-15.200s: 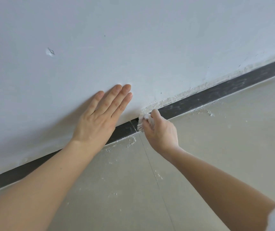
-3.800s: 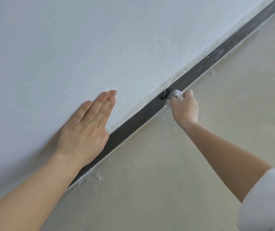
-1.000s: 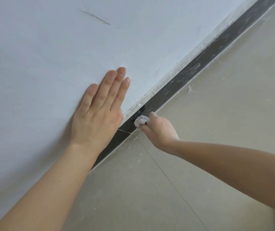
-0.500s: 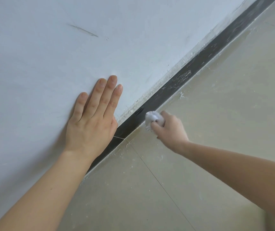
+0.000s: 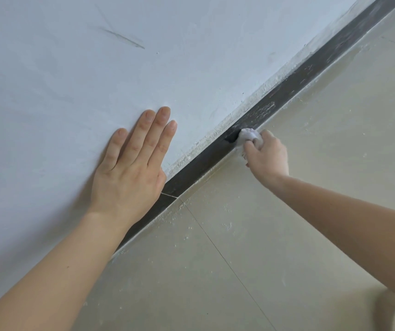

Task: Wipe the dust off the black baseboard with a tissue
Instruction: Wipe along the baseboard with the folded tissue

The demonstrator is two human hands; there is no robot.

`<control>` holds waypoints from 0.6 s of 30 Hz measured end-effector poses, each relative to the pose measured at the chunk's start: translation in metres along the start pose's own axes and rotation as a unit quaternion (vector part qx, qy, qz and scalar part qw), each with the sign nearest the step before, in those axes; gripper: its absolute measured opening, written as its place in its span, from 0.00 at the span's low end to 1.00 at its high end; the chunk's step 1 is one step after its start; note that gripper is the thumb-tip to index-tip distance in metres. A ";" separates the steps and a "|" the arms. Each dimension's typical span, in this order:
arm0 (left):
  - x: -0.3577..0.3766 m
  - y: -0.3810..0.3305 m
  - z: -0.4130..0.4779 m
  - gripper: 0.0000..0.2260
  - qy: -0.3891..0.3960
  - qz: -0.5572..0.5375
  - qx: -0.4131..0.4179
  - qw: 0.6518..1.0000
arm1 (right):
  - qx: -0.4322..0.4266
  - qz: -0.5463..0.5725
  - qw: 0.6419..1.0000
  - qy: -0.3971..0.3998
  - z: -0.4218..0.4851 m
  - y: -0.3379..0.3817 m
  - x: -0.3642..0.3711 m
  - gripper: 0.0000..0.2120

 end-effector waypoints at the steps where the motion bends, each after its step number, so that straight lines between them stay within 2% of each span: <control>1: 0.000 -0.001 -0.001 0.30 0.000 0.003 0.002 1.000 | -0.010 -0.011 1.000 0.015 -0.005 0.000 0.002 0.11; 5: -0.002 -0.001 0.000 0.30 -0.005 0.006 0.007 1.000 | -0.088 -0.041 0.981 0.169 -0.058 0.026 0.050 0.14; 7: -0.003 0.000 0.002 0.30 -0.004 0.003 0.007 1.000 | -0.130 -0.058 0.970 0.196 -0.070 0.044 0.070 0.16; 13: -0.005 0.002 0.001 0.31 0.005 -0.013 0.007 1.000 | -0.206 -0.102 0.962 0.147 -0.047 0.064 0.051 0.15; 18: -0.005 0.000 0.001 0.30 0.013 -0.028 -0.003 1.000 | -0.208 -0.094 0.971 0.077 -0.015 0.059 0.015 0.14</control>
Point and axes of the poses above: each hand's wrist, its own z-axis towards the middle knuckle, its own x-axis out of the palm, y = z × x, the point moved 10 cm from there along z, towards the middle knuckle, and after that the axes turned 6 degrees about z, right-handed, at the moved point
